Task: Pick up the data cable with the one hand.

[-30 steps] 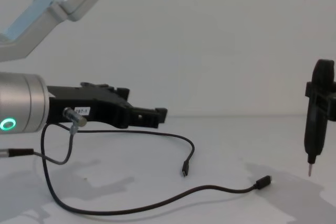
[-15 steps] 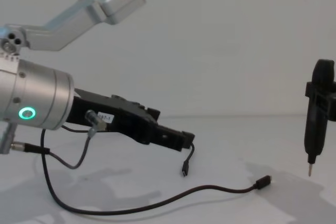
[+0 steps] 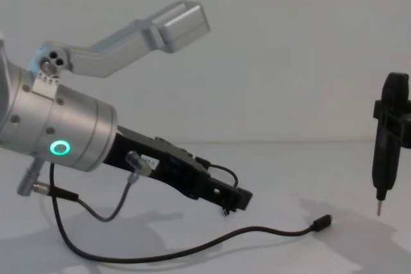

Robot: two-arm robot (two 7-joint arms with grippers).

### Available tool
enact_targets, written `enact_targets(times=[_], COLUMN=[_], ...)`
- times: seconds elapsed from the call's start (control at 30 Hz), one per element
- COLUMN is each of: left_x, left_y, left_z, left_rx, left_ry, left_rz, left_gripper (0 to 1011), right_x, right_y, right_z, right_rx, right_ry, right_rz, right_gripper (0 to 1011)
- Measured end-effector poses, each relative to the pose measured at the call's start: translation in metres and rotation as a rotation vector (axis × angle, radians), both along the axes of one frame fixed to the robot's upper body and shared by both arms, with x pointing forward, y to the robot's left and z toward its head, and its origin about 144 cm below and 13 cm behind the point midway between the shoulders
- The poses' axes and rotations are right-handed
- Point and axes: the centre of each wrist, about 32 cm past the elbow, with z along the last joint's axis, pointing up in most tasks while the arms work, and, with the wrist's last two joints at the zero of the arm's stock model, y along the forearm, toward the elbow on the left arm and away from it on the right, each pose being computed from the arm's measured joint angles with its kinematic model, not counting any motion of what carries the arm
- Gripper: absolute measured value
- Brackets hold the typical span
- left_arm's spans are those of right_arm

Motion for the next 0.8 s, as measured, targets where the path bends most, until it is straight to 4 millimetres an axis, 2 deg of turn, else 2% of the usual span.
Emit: enact_targets(times=[0.8], left_x=[0.014], left_y=[-0.027], left_z=[-0.013], left_rx=[0.079], left_ry=[0.079], left_rz=[-0.019], left_gripper=[1002], right_x=[0.000], right_y=[0.000], right_z=[0.000], right_rx=[0.000], right_ry=[0.000], right_rz=[0.000], right_gripper=[279])
